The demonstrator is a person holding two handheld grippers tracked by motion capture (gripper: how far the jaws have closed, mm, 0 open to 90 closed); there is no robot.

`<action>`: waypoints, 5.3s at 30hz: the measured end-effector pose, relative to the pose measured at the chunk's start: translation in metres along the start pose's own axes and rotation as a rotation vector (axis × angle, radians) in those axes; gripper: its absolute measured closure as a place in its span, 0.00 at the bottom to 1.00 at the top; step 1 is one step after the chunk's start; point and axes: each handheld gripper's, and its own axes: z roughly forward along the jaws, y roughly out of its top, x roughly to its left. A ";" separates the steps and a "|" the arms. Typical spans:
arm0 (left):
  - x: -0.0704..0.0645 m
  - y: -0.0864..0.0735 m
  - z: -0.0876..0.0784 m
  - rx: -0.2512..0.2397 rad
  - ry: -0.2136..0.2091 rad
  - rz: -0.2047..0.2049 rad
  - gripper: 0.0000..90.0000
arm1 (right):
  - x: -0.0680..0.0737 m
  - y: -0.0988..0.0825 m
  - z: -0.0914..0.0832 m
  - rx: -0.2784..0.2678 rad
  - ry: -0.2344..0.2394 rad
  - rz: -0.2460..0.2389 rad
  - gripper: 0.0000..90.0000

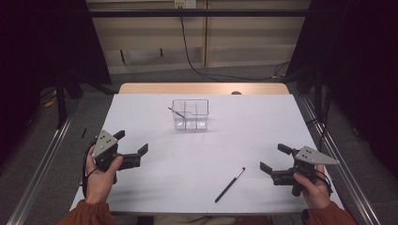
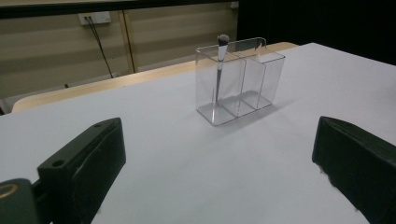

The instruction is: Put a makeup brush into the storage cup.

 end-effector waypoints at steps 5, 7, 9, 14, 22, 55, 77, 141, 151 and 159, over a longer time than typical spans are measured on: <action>0.001 -0.006 -0.008 -0.004 -0.007 -0.008 0.04 | 0.000 0.000 0.001 0.004 -0.009 0.002 0.00; 0.001 -0.009 -0.010 -0.001 -0.003 -0.011 0.04 | -0.001 -0.001 0.001 0.009 -0.018 0.010 0.00; -0.001 -0.012 -0.012 -0.008 -0.007 -0.010 0.04 | -0.001 -0.001 0.001 0.010 -0.019 0.011 0.00; -0.002 -0.018 -0.021 -0.038 0.026 -0.020 0.04 | -0.001 -0.001 0.001 0.009 -0.018 0.007 0.00; -0.005 -0.025 -0.029 -0.055 0.019 -0.033 0.03 | -0.001 -0.001 0.000 0.006 -0.012 0.004 0.00; -0.011 -0.026 -0.029 -0.030 -0.027 -0.018 0.04 | 0.007 0.013 0.012 0.028 0.020 -0.027 0.02; -0.012 -0.027 -0.027 -0.020 -0.032 -0.032 0.03 | 0.008 0.054 0.065 0.226 0.227 -0.127 0.03; -0.007 -0.030 -0.031 0.009 -0.012 -0.009 0.04 | 0.045 0.052 0.142 1.035 0.571 -0.589 0.21; -0.006 -0.030 -0.030 0.002 0.001 -0.018 0.03 | 0.047 0.042 0.145 1.077 0.581 -0.646 0.31; -0.005 -0.031 -0.030 0.008 -0.001 -0.010 0.03 | 0.052 0.034 0.144 1.078 0.571 -0.702 0.33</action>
